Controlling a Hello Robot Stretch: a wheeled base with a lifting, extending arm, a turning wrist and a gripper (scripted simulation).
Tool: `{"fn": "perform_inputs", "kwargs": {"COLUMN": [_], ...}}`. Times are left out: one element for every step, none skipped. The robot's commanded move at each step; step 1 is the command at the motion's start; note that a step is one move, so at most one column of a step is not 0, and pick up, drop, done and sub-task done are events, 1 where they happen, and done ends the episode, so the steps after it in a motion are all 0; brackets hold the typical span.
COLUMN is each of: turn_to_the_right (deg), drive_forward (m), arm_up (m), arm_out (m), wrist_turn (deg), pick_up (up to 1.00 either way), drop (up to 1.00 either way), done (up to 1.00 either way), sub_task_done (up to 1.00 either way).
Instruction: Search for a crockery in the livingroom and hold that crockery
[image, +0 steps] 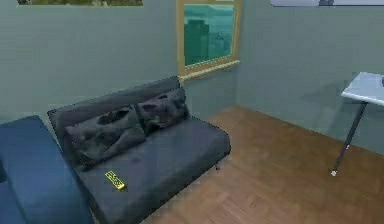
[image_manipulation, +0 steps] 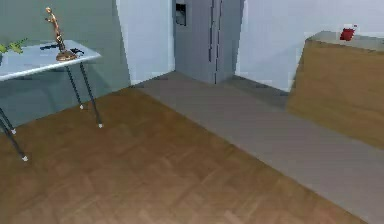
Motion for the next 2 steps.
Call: {"fn": "perform_inputs", "kwargs": {"turn_to_the_right": [42.0, 0.0], "drive_forward": [0.0, 1.0], "arm_up": [0.0, 0.0], "arm_out": [0.0, 0.0], "wrist_turn": [0.0, 0.0], "pick_up": [0.0, 0.0], "drop": [0.0, 0.0], "done": [0.0, 0.0], "sub_task_done": [0.0, 0.0]}}
